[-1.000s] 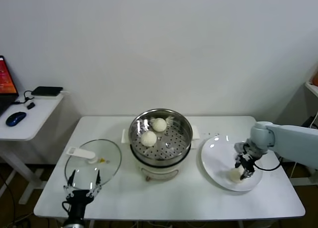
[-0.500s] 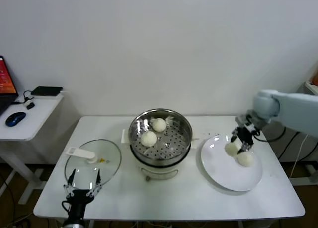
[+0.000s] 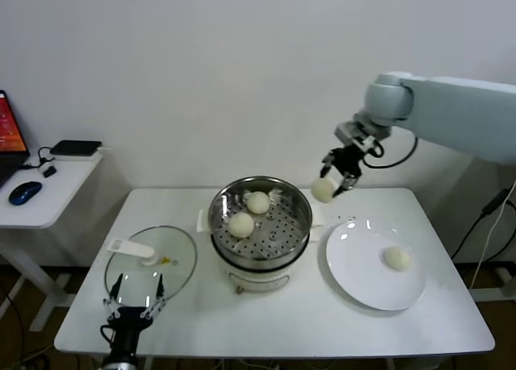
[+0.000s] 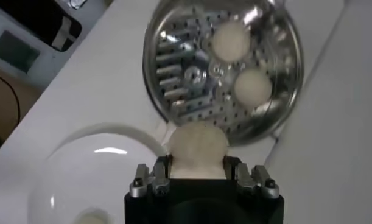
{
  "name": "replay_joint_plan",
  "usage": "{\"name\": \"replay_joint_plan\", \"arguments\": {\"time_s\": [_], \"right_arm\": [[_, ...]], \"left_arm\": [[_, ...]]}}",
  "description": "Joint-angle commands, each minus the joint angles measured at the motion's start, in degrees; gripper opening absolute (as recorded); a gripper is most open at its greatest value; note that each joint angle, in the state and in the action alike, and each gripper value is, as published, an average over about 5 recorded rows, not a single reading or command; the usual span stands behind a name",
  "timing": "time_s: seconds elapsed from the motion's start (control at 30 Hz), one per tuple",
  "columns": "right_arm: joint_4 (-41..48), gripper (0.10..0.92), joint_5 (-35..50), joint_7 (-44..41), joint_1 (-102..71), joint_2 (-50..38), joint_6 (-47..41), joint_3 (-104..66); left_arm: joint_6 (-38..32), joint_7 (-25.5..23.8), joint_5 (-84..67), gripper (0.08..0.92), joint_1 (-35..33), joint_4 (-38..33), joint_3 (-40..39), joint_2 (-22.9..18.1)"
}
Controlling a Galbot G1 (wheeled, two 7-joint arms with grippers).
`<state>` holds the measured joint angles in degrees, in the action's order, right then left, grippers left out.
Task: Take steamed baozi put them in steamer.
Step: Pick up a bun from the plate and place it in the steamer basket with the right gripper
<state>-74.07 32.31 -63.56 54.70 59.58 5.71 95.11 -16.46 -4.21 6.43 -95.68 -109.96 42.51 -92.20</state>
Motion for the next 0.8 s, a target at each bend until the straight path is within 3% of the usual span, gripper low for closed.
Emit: {"name": "replay_joint_plan", "arguments": {"time_s": [0.03,0.3,0.8], "right_arm": [[-4.0,0.581,-3.3,-1.4,0.8,12.2,7.7,-2.6],[2.1,0.585,-19.2,-0.4,-3.0,17.6,20.5,-2.2],[3.6,0.610,-20.5,0.7,-10.8,20.4,19.5,-3.4]], "left_arm": [[-0.2,0.0,0.0,0.823,0.0,0.4,0.2,-0.1],[-0.2,0.0,-0.1,0.823,0.2,0.6,-0.1,-0.2],[-0.7,0.1,-0.6,0.823,0.2,1.5,0.8,0.5]]}}
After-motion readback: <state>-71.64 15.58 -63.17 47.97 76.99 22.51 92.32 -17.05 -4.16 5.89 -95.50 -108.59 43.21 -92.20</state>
